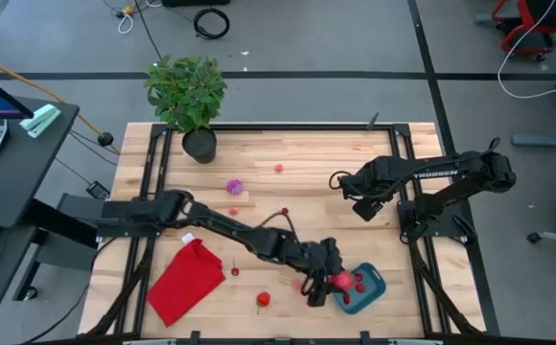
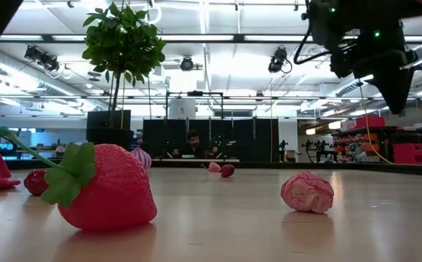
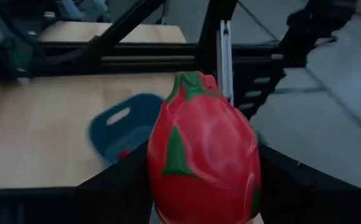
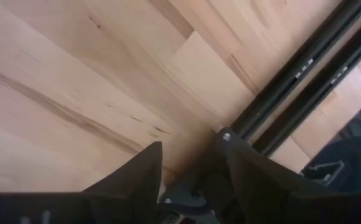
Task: Pick and placing Produce into tupperware
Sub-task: Put the dragon fruit into the bin
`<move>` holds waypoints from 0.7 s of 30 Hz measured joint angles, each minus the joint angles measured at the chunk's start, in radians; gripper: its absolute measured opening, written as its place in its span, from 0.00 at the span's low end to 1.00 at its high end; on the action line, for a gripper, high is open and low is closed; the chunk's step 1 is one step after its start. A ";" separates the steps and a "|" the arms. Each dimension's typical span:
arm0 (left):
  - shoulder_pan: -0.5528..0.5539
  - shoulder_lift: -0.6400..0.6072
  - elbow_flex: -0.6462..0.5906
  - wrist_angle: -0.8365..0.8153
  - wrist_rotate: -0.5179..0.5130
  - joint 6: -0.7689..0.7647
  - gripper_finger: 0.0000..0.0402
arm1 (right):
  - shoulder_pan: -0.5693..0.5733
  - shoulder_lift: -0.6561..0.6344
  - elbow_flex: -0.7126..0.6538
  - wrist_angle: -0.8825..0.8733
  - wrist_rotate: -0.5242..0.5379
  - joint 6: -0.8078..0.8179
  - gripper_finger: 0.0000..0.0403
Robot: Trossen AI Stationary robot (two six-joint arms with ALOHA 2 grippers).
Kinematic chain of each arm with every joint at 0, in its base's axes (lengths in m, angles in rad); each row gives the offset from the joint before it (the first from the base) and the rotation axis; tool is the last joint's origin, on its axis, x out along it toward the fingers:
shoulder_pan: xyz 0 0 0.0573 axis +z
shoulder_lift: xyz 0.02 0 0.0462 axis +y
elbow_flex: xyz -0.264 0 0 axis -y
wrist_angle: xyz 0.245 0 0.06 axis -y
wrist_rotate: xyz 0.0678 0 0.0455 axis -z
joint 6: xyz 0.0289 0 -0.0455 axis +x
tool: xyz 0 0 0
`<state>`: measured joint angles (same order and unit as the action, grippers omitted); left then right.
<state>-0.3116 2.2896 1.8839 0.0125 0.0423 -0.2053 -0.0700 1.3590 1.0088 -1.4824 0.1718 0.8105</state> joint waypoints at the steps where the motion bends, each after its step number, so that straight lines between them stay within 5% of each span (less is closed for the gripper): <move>1: -0.003 0.021 0.023 -0.007 0.000 -0.002 0.55 | 0.000 0.000 0.000 0.011 0.000 0.000 0.47; 12: -0.023 0.300 0.409 -0.104 0.011 0.086 0.55 | 0.001 0.000 0.000 0.064 0.002 -0.037 0.47; 21: 0.020 0.346 0.439 -0.219 0.006 0.079 0.59 | 0.001 0.000 0.000 0.070 0.002 -0.114 0.47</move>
<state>-0.2917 2.6361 2.3230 -0.2062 0.0483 -0.1265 -0.0689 1.3586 1.0088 -1.4120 0.1739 0.6963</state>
